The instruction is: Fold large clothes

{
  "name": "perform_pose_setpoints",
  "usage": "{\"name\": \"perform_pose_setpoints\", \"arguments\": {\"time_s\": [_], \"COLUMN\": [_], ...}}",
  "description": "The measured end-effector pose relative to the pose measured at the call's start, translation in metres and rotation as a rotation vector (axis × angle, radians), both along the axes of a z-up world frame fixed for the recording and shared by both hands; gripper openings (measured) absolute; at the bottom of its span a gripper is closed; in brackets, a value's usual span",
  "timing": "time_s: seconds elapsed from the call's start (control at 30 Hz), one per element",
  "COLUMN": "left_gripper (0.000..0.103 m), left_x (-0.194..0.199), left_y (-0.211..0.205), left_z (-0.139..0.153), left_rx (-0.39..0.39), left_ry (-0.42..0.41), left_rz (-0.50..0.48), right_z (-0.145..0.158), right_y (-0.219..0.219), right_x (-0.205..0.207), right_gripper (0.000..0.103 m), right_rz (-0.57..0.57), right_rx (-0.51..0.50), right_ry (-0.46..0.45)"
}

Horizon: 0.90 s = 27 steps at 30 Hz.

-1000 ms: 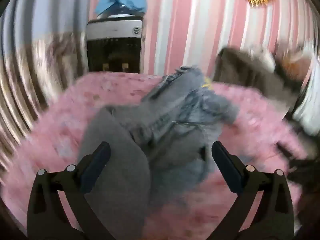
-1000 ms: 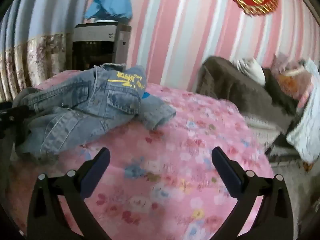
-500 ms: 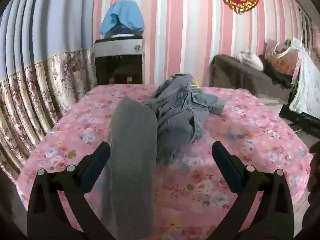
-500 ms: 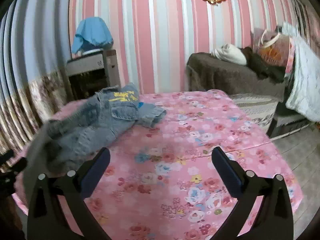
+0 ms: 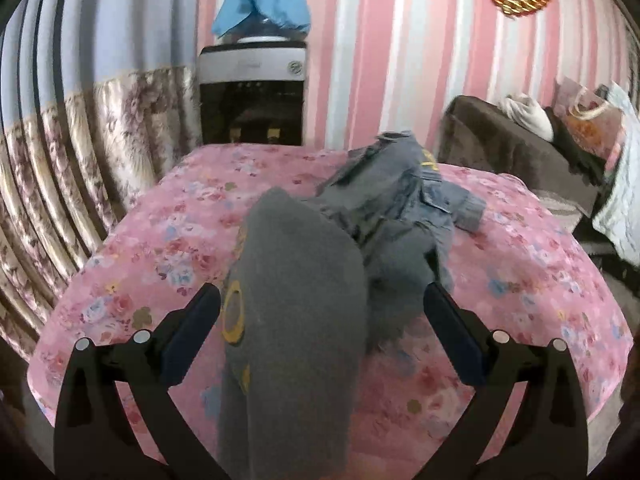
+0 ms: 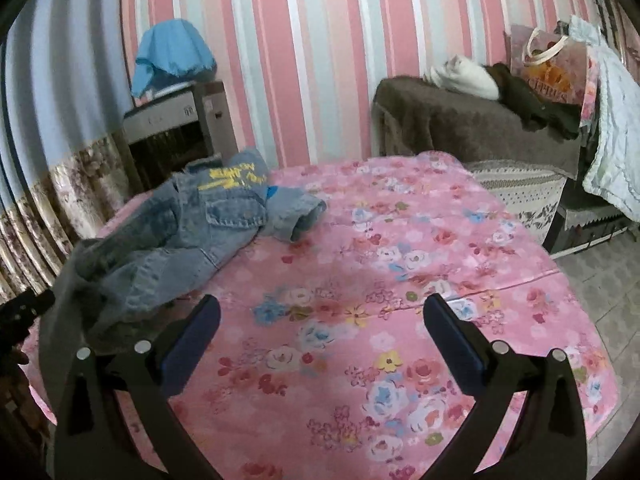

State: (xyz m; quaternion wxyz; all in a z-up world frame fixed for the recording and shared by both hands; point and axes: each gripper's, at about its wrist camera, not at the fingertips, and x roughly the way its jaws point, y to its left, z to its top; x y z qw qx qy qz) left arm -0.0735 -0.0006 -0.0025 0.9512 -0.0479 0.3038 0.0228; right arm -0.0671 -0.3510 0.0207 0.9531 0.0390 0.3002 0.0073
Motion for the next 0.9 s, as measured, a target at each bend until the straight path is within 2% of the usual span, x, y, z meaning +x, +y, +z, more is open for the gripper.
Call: {"name": "perform_pose_setpoints", "arguments": {"time_s": [0.1, 0.23, 0.43, 0.57, 0.9], "left_gripper": [0.100, 0.100, 0.100, 0.100, 0.100], "left_x": [0.013, 0.022, 0.030, 0.032, 0.039], "left_y": [0.006, 0.009, 0.016, 0.015, 0.023], "left_z": [-0.002, -0.003, -0.003, -0.007, -0.009], "left_rx": [0.003, 0.051, 0.039, 0.077, 0.037], "left_ry": [0.012, 0.013, 0.019, 0.027, 0.035], "left_rz": [0.011, 0.044, 0.055, 0.068, 0.072], "right_z": [-0.009, -0.014, -0.010, -0.010, -0.013], "right_y": [0.004, 0.010, 0.016, 0.016, 0.018], "right_x": [0.017, 0.031, 0.033, 0.030, 0.033], "right_gripper": [0.102, 0.101, 0.101, 0.102, 0.102], "right_rz": [0.011, 0.016, 0.020, 0.017, 0.030], "right_rx": [0.017, 0.015, -0.005, -0.016, -0.012], "right_ry": [0.030, 0.043, 0.033, 0.037, 0.048]}}
